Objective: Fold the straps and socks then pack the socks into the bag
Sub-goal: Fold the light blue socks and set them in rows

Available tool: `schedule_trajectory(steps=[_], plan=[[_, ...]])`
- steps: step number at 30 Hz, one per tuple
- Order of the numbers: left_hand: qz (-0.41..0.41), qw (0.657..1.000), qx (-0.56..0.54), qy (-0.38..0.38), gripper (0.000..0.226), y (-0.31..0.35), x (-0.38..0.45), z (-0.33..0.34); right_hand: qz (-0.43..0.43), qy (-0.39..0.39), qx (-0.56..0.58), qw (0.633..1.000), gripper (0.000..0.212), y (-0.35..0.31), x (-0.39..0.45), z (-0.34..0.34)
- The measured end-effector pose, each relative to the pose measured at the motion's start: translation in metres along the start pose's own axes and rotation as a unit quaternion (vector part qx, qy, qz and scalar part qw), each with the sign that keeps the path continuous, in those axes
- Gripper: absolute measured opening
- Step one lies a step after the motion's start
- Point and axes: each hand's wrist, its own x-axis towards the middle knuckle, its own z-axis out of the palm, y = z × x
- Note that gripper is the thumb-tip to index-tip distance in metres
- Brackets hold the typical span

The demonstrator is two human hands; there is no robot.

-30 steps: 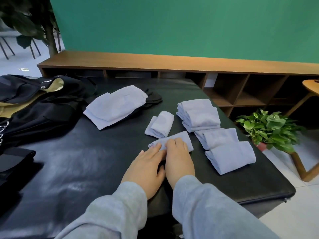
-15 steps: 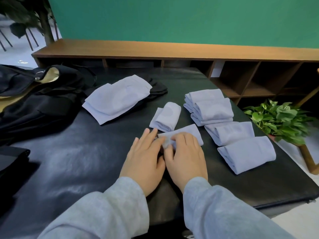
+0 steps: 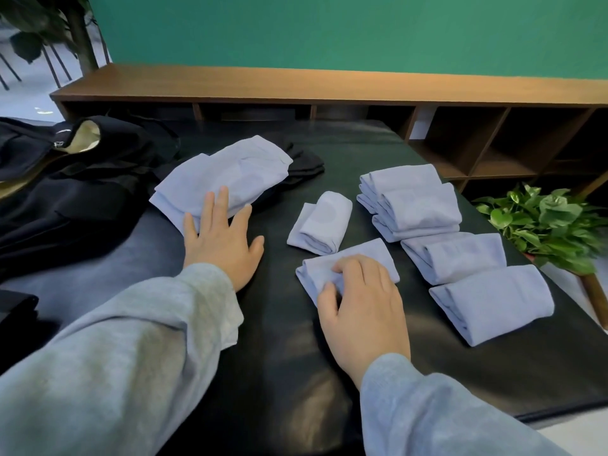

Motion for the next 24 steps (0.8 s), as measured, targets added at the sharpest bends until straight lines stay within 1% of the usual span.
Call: schedule_trajectory(steps=[3,8,11,15,17,20,22,24], plan=[[0.016,1.000,0.021,0.010,0.059,0.002,0.005,0.002,-0.001,0.005,-0.006,1.000,0.043,0.000,0.000,0.002],[0.031,0.996,0.079,0.021,0.057,0.003,0.011,0.002,0.004,0.012,-0.014,1.000,0.027,0.000,0.000,0.002],[0.024,0.996,0.083,0.025,0.057,0.002,0.012,0.006,0.002,-0.002,-0.016,1.000,0.028,0.000,-0.001,0.001],[0.005,0.997,0.073,0.038,0.062,0.003,0.012,0.011,-0.004,-0.015,-0.027,1.000,0.032,0.000,0.000,0.000],[0.009,0.996,0.076,0.054,0.064,0.004,0.013,0.011,-0.004,-0.015,-0.030,0.999,0.035,0.000,0.000,0.000],[0.019,0.993,0.080,0.081,0.064,0.005,0.012,0.010,-0.001,0.015,-0.033,0.999,0.036,0.000,0.001,0.002],[0.029,0.991,0.075,0.104,0.060,0.005,0.009,0.009,0.002,0.018,-0.032,0.999,0.037,-0.001,0.001,0.003],[0.050,0.986,0.064,0.145,0.054,0.005,0.003,0.010,0.001,0.012,-0.029,1.000,0.036,-0.001,0.001,0.002]])
